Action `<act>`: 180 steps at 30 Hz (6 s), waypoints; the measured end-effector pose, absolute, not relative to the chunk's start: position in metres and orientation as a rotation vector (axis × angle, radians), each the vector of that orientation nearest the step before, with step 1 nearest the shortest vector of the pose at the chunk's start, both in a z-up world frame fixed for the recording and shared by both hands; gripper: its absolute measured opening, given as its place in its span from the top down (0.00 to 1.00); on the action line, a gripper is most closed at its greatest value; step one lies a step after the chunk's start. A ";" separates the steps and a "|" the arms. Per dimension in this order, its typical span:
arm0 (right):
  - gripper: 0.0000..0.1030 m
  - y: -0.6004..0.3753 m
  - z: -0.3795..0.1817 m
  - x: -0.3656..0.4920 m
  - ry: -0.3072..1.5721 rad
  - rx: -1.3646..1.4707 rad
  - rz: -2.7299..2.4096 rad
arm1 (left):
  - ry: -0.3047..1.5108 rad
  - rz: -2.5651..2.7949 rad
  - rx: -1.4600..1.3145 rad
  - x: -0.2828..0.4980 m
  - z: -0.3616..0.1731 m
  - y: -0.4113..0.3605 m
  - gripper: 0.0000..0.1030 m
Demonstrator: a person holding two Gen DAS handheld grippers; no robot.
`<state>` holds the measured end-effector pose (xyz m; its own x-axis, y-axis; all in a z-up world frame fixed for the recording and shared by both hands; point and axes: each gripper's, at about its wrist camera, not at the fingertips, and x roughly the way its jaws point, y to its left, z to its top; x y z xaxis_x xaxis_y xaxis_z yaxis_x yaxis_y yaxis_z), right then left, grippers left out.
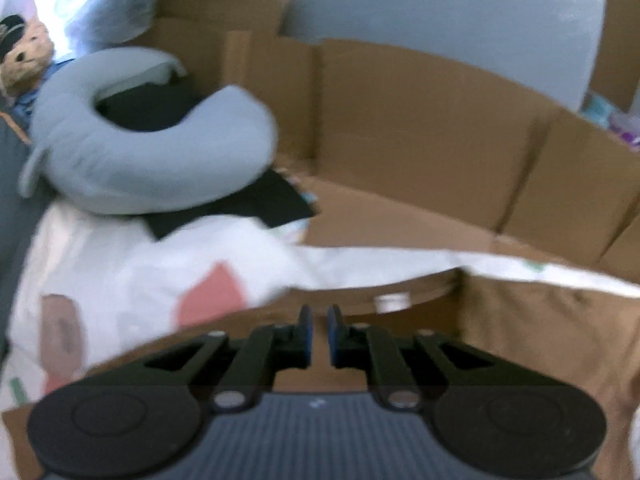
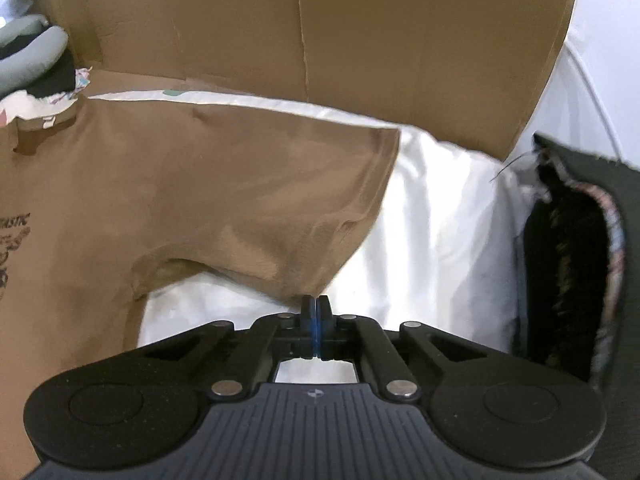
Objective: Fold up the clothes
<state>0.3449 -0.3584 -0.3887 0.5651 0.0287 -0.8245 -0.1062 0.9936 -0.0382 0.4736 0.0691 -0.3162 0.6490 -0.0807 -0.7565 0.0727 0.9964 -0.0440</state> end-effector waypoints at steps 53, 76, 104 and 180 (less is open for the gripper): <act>0.98 -0.387 -0.389 0.325 0.957 0.007 0.045 | 1.185 -0.641 -0.130 0.398 -0.428 -0.221 0.87; 0.55 -0.417 -0.435 0.322 0.889 0.821 0.040 | 1.202 -0.619 -0.079 0.398 -0.399 -0.207 0.87; 0.96 -0.425 -0.399 0.335 0.815 0.755 -0.013 | 1.221 -0.651 -0.131 0.381 -0.409 -0.211 0.94; 0.66 -0.361 -0.377 0.326 0.960 0.699 0.333 | 1.006 -0.577 -0.005 0.343 -0.379 -0.119 0.53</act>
<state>0.3258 -0.3611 -0.3767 0.5458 0.5501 -0.6320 0.0399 0.7364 0.6754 0.3430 -0.1186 -0.3795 0.3995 -0.4581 -0.7940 0.4535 0.8515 -0.2632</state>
